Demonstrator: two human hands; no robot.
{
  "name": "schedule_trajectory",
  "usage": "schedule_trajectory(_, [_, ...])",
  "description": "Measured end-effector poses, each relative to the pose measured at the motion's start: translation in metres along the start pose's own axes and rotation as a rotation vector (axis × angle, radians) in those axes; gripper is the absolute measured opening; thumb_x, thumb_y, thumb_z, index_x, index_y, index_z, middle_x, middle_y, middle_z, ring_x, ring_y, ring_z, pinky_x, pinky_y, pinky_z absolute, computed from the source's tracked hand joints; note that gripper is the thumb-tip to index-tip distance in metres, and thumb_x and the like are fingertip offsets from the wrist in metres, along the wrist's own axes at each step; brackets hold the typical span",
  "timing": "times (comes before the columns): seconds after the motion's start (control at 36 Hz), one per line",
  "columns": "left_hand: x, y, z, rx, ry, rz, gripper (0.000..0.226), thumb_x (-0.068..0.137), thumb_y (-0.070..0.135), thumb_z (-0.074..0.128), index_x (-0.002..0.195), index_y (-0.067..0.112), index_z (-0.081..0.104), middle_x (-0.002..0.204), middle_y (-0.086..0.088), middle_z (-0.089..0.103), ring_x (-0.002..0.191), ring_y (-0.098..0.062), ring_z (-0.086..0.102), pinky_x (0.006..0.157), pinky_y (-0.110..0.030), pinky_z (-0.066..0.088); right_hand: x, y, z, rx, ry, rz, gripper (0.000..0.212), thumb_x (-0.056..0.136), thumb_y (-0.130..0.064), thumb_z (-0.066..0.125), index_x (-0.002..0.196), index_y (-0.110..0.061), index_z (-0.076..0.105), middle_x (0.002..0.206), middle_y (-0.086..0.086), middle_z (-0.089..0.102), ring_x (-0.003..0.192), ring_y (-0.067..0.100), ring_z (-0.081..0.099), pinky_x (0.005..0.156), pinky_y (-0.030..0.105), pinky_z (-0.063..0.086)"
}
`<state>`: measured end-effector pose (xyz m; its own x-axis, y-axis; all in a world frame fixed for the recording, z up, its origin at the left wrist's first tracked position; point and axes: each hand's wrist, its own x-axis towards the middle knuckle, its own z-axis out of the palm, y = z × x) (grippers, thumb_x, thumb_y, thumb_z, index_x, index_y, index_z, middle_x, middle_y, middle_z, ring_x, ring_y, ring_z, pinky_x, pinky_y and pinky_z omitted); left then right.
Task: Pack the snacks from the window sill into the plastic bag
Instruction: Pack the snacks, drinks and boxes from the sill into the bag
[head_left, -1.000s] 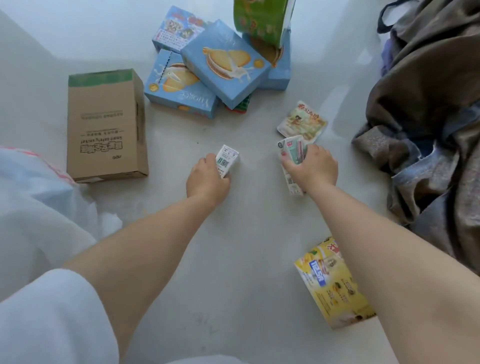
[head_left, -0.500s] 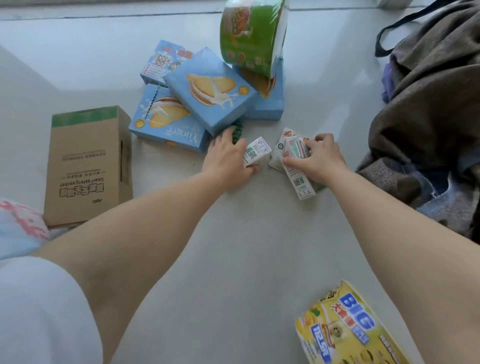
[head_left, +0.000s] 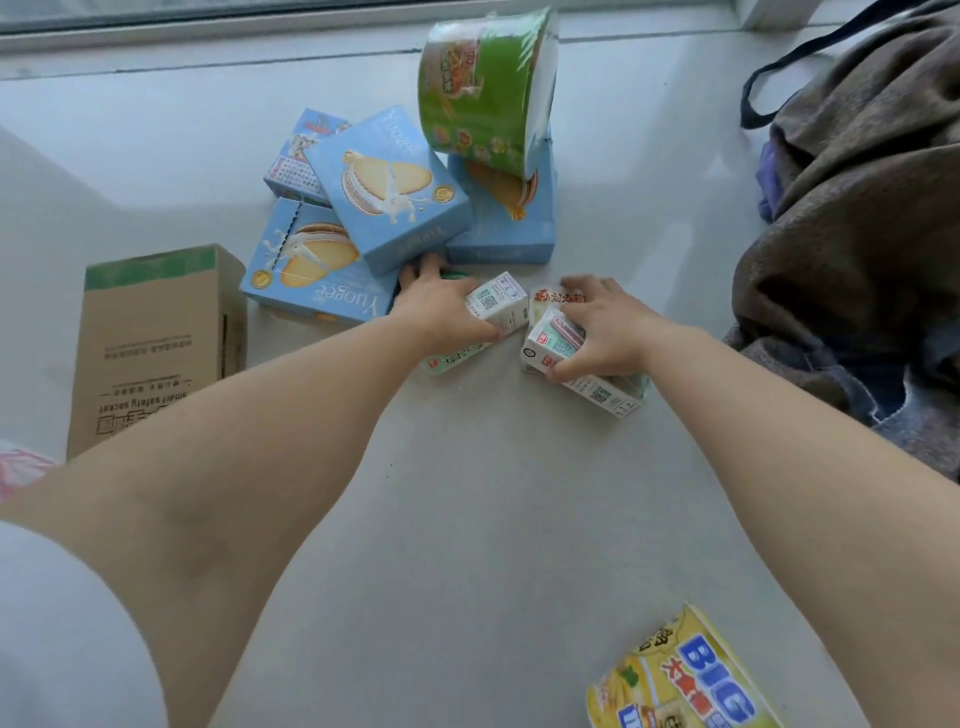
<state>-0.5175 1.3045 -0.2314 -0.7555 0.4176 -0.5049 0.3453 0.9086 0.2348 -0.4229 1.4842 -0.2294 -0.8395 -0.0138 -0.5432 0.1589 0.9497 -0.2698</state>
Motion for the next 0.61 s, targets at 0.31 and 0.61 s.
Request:
schedule_trajectory(0.31, [-0.022, 0.0, 0.01, -0.035, -0.025, -0.056, 0.052, 0.079, 0.054, 0.06, 0.125, 0.031, 0.052, 0.137, -0.014, 0.024, 0.121, -0.042, 0.03, 0.1, -0.04, 0.036, -0.015, -0.018, 0.012, 0.066, 0.074, 0.106, 0.065, 0.065, -0.061, 0.068, 0.117, -0.023, 0.056, 0.133, 0.009, 0.031, 0.125, 0.025, 0.029, 0.099, 0.036, 0.036])
schedule_trajectory(0.61, [-0.106, -0.027, 0.044, -0.314, -0.004, -0.233, 0.039, 0.076, 0.048, 0.067, 0.111, 0.031, 0.062, 0.134, -0.007, 0.027, 0.121, -0.033, 0.035, 0.095, -0.033, 0.038, -0.078, -0.079, 0.07, 0.409, 0.235, 0.393, 0.058, 0.069, -0.05, 0.07, 0.116, -0.019, 0.059, 0.116, 0.005, 0.04, 0.111, 0.022, 0.046, 0.087, 0.028, 0.041])
